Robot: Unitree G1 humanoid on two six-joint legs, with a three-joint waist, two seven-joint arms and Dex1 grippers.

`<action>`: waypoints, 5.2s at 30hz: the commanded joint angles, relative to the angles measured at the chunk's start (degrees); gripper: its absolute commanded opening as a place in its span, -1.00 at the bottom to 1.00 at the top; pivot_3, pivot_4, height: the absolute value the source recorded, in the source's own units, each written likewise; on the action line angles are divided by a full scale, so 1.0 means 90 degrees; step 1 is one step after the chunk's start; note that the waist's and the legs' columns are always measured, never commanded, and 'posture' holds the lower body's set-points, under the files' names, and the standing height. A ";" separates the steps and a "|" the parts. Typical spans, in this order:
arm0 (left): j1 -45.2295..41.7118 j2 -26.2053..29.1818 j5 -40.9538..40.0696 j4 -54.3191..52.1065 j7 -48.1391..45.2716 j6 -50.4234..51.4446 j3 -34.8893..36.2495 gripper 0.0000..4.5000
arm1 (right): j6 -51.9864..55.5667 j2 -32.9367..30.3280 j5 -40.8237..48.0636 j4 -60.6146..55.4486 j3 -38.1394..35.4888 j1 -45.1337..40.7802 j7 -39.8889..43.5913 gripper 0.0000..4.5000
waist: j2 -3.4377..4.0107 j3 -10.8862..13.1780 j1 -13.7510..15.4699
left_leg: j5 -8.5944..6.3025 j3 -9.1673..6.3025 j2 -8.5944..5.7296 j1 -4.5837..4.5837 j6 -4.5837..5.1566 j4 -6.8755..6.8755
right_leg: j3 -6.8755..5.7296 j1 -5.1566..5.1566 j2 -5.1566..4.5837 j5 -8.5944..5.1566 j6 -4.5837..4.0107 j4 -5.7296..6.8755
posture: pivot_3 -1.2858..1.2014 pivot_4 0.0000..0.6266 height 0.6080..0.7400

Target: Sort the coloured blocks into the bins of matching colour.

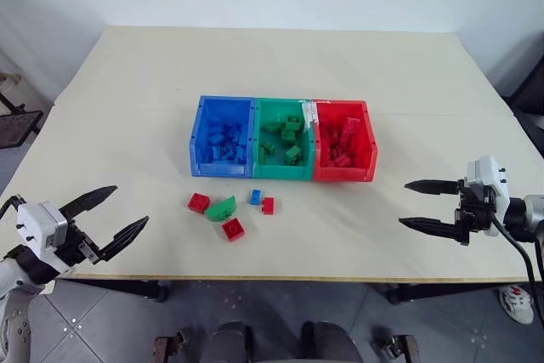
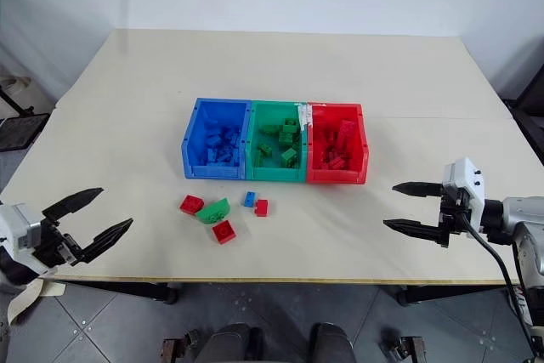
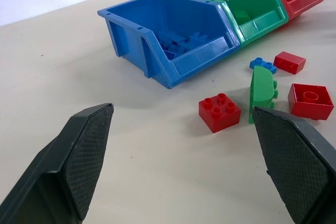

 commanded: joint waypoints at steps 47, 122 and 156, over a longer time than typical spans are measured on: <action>-0.0684 0.0535 -0.0889 0.1844 -0.3606 -0.1221 0.0064 0.99 | 0.0746 0.1825 -0.1476 -0.1281 0.2906 -0.1227 -0.1739 1.00 | 0.0008 0.0005 -0.0159 | -0.0004 -0.0010 -0.0008 0.0001 -0.0005 -0.0003 | -0.0044 -0.0021 -0.0013 -0.0003 -0.0005 0.0046 | 0.03 -0.52 1.00; -0.1615 0.0344 -0.0693 0.2387 -0.3343 -0.1346 -0.0339 1.00 | 0.0153 0.0559 -0.0163 -0.0969 0.0176 -0.0645 -0.0666 0.99 | 0.0013 0.0012 -0.0127 | 0.0006 -0.0112 -0.0074 -0.0006 0.0016 -0.0002 | -0.0094 0.0011 -0.0047 0.0001 0.0003 0.0081 | 0.03 -0.52 1.00; -0.1354 0.0953 -0.1299 0.3075 -0.4187 -0.1467 -0.0565 1.00 | 0.1027 0.0810 -0.0476 -0.2448 0.2789 -0.1042 -0.1021 0.99 | 0.0018 0.0019 -0.0113 | 0.0006 -0.0148 -0.0069 -0.0003 0.0013 0.0001 | -0.0140 0.0058 -0.0061 0.0002 0.0004 0.0012 | 0.03 -0.52 1.00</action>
